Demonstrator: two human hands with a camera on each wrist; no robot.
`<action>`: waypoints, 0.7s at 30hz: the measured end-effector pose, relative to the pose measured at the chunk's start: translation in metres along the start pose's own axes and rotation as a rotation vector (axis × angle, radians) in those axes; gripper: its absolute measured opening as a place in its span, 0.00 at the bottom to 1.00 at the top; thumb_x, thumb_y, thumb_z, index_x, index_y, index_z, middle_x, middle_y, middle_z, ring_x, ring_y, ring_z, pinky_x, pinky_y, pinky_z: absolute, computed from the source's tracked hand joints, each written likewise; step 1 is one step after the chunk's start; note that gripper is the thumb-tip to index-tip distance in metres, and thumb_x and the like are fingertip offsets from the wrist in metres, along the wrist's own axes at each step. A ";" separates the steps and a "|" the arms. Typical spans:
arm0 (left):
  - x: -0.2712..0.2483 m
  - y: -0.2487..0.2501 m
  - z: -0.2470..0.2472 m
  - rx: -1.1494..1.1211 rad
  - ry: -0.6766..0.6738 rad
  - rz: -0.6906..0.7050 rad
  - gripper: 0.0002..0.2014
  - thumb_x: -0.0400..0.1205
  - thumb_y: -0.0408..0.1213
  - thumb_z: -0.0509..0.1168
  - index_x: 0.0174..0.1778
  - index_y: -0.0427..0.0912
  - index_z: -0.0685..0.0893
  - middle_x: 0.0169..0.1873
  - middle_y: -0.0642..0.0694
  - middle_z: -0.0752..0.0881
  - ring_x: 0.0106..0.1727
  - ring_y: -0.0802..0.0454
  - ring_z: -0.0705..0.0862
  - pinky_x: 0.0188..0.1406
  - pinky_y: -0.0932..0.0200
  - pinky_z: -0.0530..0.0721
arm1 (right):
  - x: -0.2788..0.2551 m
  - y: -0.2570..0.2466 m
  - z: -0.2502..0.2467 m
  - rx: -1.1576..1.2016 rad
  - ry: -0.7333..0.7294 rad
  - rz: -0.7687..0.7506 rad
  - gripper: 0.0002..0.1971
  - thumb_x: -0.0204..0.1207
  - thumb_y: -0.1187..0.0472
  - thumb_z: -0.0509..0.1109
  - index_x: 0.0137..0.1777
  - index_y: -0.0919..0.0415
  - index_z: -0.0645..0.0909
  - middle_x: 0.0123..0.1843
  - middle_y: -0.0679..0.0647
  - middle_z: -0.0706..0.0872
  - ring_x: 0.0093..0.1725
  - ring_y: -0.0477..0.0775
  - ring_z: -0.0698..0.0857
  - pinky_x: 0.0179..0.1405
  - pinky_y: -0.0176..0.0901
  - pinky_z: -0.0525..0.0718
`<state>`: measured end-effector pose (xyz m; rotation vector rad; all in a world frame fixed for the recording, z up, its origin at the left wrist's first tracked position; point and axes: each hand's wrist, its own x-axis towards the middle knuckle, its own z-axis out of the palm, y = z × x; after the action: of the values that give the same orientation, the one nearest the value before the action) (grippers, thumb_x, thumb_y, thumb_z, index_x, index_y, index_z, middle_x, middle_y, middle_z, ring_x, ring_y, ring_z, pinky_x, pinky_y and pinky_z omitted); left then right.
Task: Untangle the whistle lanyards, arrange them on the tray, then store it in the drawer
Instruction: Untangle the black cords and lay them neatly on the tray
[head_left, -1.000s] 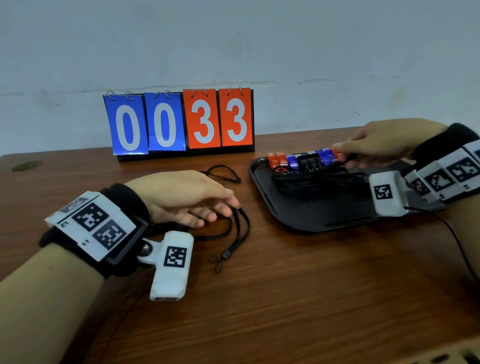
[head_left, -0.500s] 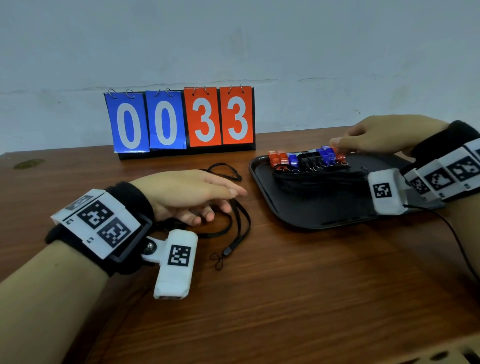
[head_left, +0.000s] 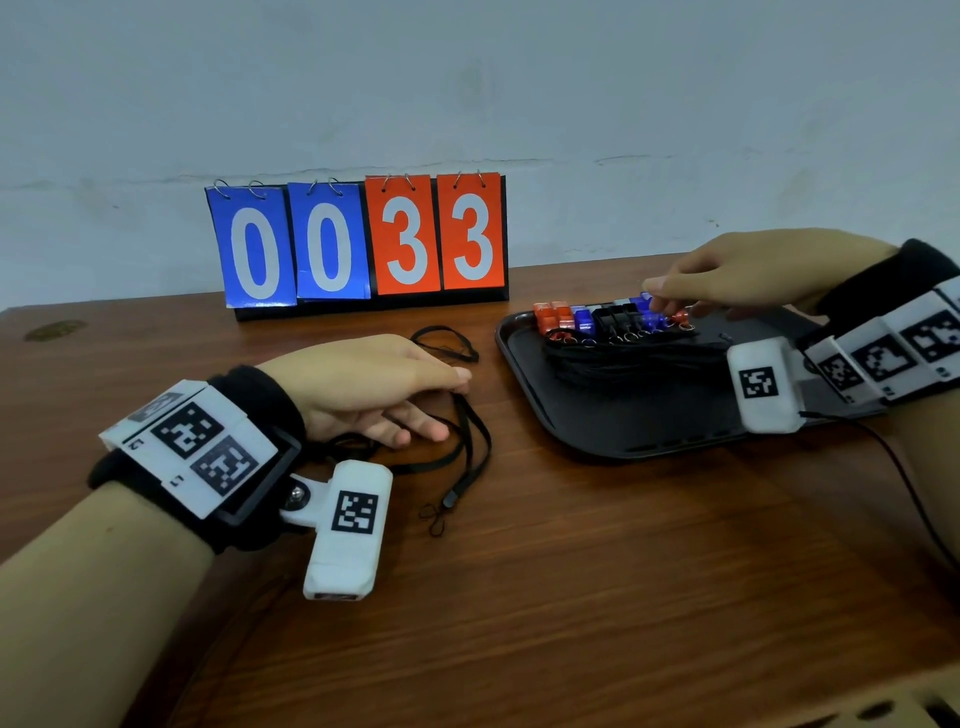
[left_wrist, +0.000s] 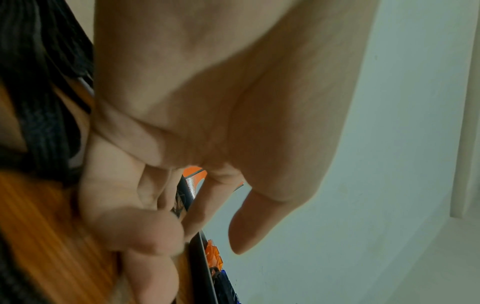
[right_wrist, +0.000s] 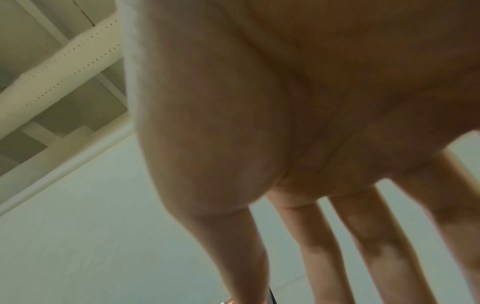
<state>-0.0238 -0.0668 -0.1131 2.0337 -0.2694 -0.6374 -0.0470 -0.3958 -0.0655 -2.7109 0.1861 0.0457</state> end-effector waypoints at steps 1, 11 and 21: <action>0.000 0.000 0.000 -0.004 0.006 -0.002 0.20 0.86 0.46 0.69 0.70 0.40 0.84 0.71 0.42 0.83 0.34 0.57 0.91 0.22 0.67 0.82 | 0.000 0.000 0.000 0.000 0.002 -0.005 0.20 0.81 0.35 0.62 0.52 0.48 0.89 0.56 0.46 0.90 0.58 0.52 0.88 0.60 0.54 0.84; -0.003 0.002 -0.004 0.030 -0.033 -0.021 0.17 0.86 0.49 0.69 0.63 0.41 0.87 0.32 0.42 0.88 0.21 0.58 0.77 0.16 0.70 0.68 | -0.003 -0.005 0.002 -0.001 0.055 -0.080 0.21 0.82 0.37 0.63 0.52 0.50 0.90 0.54 0.46 0.92 0.59 0.55 0.88 0.59 0.51 0.84; -0.011 0.007 -0.001 -0.263 -0.038 0.090 0.19 0.81 0.39 0.71 0.65 0.32 0.86 0.46 0.41 0.86 0.23 0.58 0.78 0.14 0.71 0.69 | -0.017 -0.020 0.002 0.124 -0.002 -0.209 0.18 0.82 0.39 0.62 0.53 0.47 0.90 0.47 0.31 0.91 0.53 0.40 0.88 0.59 0.43 0.86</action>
<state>-0.0319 -0.0645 -0.1032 1.7501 -0.2824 -0.6220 -0.0611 -0.3746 -0.0580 -2.5916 -0.0922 -0.0229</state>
